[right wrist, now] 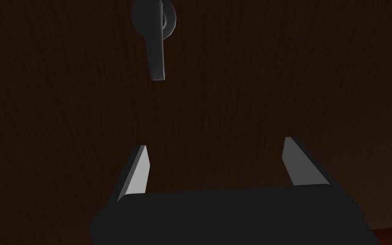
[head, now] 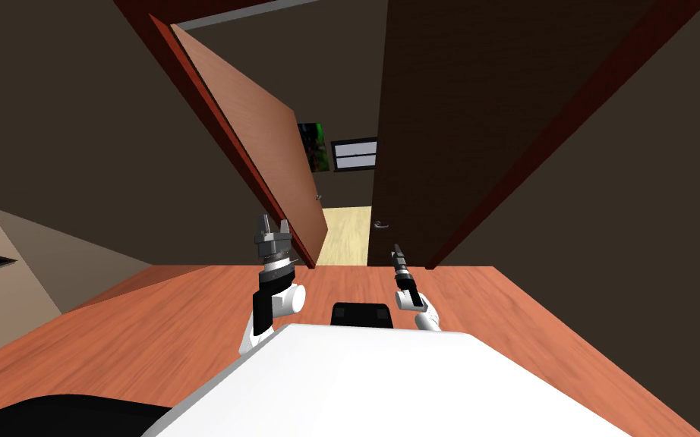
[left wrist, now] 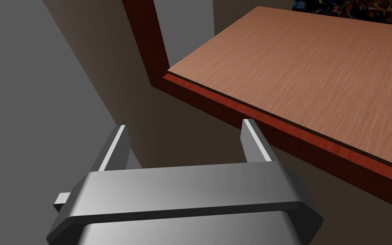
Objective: Push the door open
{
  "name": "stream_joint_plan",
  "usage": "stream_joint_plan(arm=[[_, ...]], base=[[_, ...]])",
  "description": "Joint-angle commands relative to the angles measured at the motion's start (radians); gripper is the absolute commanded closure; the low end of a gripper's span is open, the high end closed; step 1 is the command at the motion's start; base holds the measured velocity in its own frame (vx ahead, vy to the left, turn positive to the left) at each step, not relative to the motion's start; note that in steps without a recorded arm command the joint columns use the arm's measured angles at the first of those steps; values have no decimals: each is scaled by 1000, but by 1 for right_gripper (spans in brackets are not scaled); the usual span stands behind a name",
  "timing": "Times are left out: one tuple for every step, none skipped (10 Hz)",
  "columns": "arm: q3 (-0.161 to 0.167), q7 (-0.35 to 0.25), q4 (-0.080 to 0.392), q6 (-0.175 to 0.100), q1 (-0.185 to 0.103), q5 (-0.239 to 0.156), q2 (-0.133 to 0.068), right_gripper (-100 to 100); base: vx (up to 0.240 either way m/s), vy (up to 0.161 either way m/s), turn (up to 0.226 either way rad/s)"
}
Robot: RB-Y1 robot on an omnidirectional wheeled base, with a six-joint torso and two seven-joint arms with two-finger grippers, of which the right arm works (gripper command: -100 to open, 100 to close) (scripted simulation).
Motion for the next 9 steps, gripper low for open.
stream_joint_plan(arm=[[1,3,34,-9,-13,-3,7,-100],[2,4,54,-14,-20,-5,12,-100],[2,6,74,-20,-27,-7,16,-100],[3,8,108,-28,-40,-11,24,-100],[4,9,123,-32,-45,-13,29,-100],[4,10,139,-36,-51,-14,33,-100],[5,13,169,-44,-62,-17,41,-100],[6,13,180,-47,-66,-18,45,-100],[6,14,191,-49,-70,-19,48,-100]], base=[[97,-28,14],[77,-38,11],[89,-33,13],[127,-22,20],[130,-30,13],[107,-30,11],[110,-46,12],[106,-47,14],[89,-28,9]])
